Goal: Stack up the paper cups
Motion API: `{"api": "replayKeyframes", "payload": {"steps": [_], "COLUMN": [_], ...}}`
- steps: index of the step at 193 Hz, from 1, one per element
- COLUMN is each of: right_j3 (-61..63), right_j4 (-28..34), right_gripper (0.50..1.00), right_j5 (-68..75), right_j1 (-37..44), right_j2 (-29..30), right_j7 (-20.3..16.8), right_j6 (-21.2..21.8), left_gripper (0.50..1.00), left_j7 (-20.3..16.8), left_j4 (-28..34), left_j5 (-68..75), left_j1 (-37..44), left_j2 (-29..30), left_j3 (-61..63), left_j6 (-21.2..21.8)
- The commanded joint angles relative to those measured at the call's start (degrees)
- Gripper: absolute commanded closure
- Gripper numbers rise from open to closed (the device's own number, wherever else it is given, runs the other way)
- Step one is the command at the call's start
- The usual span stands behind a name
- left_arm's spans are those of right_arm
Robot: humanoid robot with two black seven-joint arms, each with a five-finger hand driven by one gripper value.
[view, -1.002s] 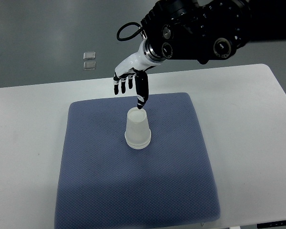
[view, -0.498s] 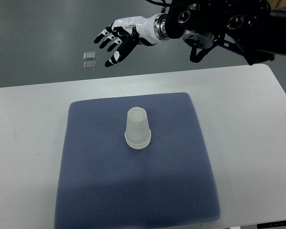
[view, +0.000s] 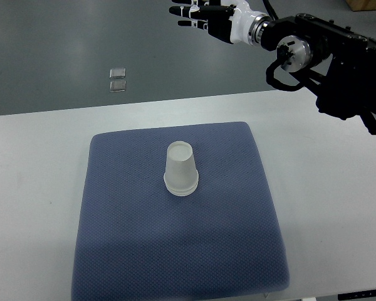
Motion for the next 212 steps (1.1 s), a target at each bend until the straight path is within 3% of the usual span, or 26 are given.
{"api": "replayKeyframes", "payload": {"steps": [1,14,74,115,212], "right_j3": [4.6,6.5,16.2,22.1,25.8], "right_j4": [-0.5,-1.4,-4.4,-4.3,-4.3], "right_gripper": [0.634,0.605,0.603,0.574,0.574], "right_j5": [0.0,0.1,0.1,0.3,0.3], "right_j1": [-3.3,-4.2,-10.7,-15.8,-21.9], "right_j2": [-0.1,-0.2,0.2,1.2,3.6], "right_j7": [0.1,0.1,0.1,0.1,1.6], "right_j6": [0.1,0.3,2.7,4.7,7.6], "left_gripper": [0.500,0.500,0.500,0.500,0.500], "left_j7": [0.0,0.0,0.1,0.1,0.1], "left_j4": [0.1,0.0,0.0,0.0,-0.3], "left_j5": [0.0,0.0,0.0,0.0,0.0], "left_j1": [0.0,0.0,0.0,0.0,0.0], "left_j2": [0.0,0.0,0.0,0.0,0.0], "left_j3": [-0.1,0.0,0.1,0.1,0.2], "left_j6": [0.0,-0.1,-0.1,-0.3,-0.6]}}
